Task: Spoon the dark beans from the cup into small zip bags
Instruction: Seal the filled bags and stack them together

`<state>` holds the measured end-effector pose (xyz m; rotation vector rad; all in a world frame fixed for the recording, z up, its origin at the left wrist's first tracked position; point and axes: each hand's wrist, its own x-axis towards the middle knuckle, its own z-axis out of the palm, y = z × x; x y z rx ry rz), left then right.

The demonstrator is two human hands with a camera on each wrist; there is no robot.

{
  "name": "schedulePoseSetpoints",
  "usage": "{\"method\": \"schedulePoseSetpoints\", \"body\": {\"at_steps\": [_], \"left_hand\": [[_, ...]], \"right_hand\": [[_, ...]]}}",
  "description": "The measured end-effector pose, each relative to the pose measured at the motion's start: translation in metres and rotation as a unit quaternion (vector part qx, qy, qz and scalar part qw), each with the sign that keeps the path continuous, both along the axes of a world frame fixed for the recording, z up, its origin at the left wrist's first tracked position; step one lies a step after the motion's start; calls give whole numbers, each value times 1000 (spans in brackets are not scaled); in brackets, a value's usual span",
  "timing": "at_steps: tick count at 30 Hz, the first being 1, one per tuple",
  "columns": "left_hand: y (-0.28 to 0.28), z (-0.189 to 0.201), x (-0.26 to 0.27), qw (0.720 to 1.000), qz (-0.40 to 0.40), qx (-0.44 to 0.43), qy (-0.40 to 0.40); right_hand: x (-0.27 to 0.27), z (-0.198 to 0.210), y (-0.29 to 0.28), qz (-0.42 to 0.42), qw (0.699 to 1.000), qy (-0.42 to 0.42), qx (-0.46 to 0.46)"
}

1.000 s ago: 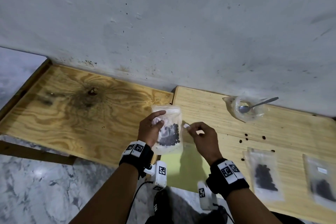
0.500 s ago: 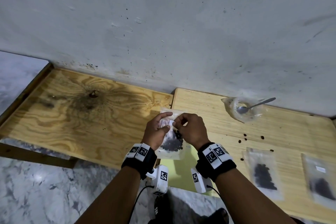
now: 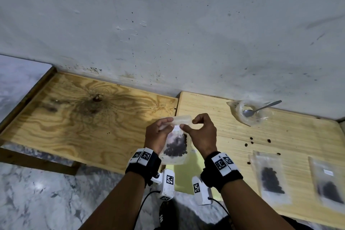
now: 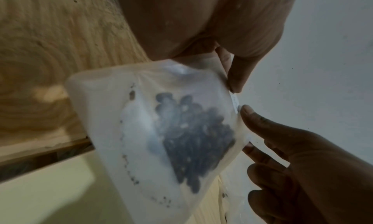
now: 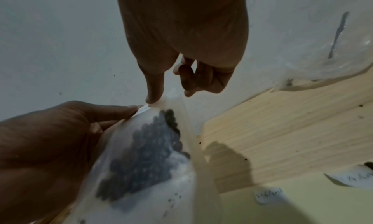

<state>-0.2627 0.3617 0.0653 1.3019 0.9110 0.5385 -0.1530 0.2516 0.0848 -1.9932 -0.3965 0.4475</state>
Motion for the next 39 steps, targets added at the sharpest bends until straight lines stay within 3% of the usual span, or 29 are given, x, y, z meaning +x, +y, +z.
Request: {"method": "schedulePoseSetpoints", "body": {"at_steps": [11,25,30,34,36,39], "left_hand": [[0,-1,-3,1000,-15,26,7],[2,6,-6,998,-64,11,1],[3,6,-4,999,-23,-29,-3],[0,12,4,994,34,-94,-39],[-4,14,11,993,19,-108,-35],[-17,7,23,994,-25,-107,-7]], "right_hand": [[-7,-4,-1,33,997,14,63],[-5,-8,5,-27,993,55,98],[-8,-15,-8,16,992,54,109],[-5,-27,-37,106,985,106,89],[-2,-34,-51,129,981,126,65],[10,-33,-67,93,982,149,71]]}}
